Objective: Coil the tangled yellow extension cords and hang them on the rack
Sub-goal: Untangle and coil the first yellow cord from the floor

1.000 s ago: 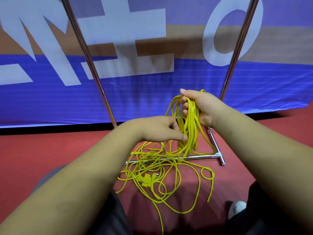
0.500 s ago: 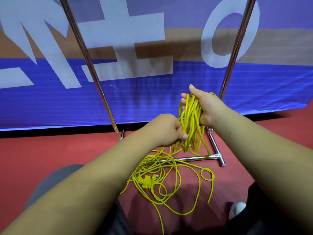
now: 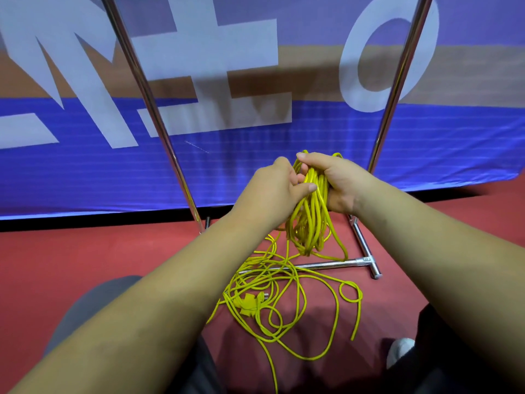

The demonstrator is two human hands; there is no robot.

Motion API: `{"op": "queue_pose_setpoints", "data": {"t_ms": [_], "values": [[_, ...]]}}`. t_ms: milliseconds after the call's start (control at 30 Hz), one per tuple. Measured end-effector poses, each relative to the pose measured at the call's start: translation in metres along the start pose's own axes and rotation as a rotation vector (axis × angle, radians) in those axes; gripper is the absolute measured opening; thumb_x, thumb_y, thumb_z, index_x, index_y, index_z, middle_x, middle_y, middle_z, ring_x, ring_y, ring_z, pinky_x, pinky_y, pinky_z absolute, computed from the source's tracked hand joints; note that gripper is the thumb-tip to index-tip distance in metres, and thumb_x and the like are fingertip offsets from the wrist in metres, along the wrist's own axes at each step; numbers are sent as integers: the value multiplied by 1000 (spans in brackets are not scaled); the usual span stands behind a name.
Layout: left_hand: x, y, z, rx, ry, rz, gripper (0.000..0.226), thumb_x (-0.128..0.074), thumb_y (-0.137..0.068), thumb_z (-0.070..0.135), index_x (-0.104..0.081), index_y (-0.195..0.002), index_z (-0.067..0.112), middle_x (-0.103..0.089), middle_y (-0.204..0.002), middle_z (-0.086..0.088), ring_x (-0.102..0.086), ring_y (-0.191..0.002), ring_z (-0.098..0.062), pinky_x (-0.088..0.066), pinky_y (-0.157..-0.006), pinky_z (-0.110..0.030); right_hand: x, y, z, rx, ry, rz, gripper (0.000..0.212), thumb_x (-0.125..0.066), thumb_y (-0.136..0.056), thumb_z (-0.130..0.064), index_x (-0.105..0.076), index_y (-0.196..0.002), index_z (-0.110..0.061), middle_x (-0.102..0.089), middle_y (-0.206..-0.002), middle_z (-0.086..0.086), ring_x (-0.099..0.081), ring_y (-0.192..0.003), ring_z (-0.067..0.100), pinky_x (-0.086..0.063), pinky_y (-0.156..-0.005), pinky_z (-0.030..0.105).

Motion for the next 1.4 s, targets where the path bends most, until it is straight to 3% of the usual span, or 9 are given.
{"op": "queue_pose_setpoints", "data": {"t_ms": [167, 233, 333, 433, 700, 867, 1067, 1200, 1400], "values": [[16, -19, -46, 133, 101, -18, 38, -51, -100, 54, -57, -91, 17, -75, -71, 7, -70, -71, -11, -55, -76, -35, 4, 0, -6, 8, 92, 22, 23, -60, -103, -24, -55, -80, -22, -46, -54, -10, -44, -43, 8, -48, -48, 24], [19, -31, -77, 206, 114, -8, 25, -60, -97, 40, -56, -110, 19, -74, -87, 6, -68, -79, -16, -53, -73, -34, 7, 2, -12, 4, 139, 16, 23, -57, -103, -25, -52, -80, -24, -37, -52, -10, -33, -39, 7, -39, -43, 23], [-12, -34, -109, 279, 102, -308, 64, -72, -91, 27, -43, -148, 22, -63, -131, 5, -65, -107, -17, -50, -83, -30, 7, 6, -19, -32, 141, -5, 26, -56, -102, -28, -53, -77, -24, -28, -51, -10, -24, -36, 6, -31, -41, 22], [-46, -35, -119, 220, 96, -491, 72, -77, -87, 24, -45, -151, 26, -58, -144, 10, -57, -130, -14, -47, -102, -32, 2, 12, -25, -45, 143, -69, 28, -57, -104, -31, -55, -77, -23, -25, -48, -10, -24, -33, 6, -30, -37, 21], [-104, -26, -160, 271, 171, -582, 33, -67, -97, 49, -70, -121, 26, -73, -115, 7, -65, -104, -13, -50, -96, -33, 1, 26, -44, 55, 134, -149, 25, -51, -105, -27, -57, -81, -21, -28, -45, -11, -24, -31, 6, -25, -38, 21], [-139, -5, -195, 291, -117, -709, 17, -62, -102, 23, -67, -86, 22, -72, -101, -4, -64, -96, -26, -50, -94, -33, 9, 30, -64, 168, -66, -185, 20, -51, -101, -27, -61, -87, -18, -30, -43, -10, -27, -30, 4, -28, -37, 21], [-149, 16, -226, 347, -307, -786, 25, -53, -106, 19, -69, -123, 10, -72, -122, -5, -63, -101, -19, -46, -87, -25, 20, 28, -82, 266, -388, -238, 16, -56, -97, -28, -62, -85, -19, -33, -42, -9, -29, -31, 6, -29, -38, 22], [-139, 9, -235, 417, -331, -655, 28, -54, -106, 23, -72, -121, 9, -74, -123, -6, -68, -117, -27, -52, -97, -34, 28, 23, -88, 320, -419, -112, 21, -53, -102, -28, -62, -84, -21, -32, -44, -9, -27, -33, 6, -31, -39, 22], [-80, -23, -188, 420, 13, -182, 9, -57, -102, 16, -60, -94, 12, -78, -84, -5, -70, -70, -24, -61, -69, -42, 33, 20, -89, 351, -321, 66, 22, -56, -103, -29, -57, -82, -26, -31, -48, -8, -28, -37, 7, -33, -43, 22]]}}
Point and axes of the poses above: each hand's wrist, its own y-axis away from the middle knuckle, its own x-axis out of the back of the hand, z = x × y, the point moved 7 cm from there along -y, towards the middle knuckle
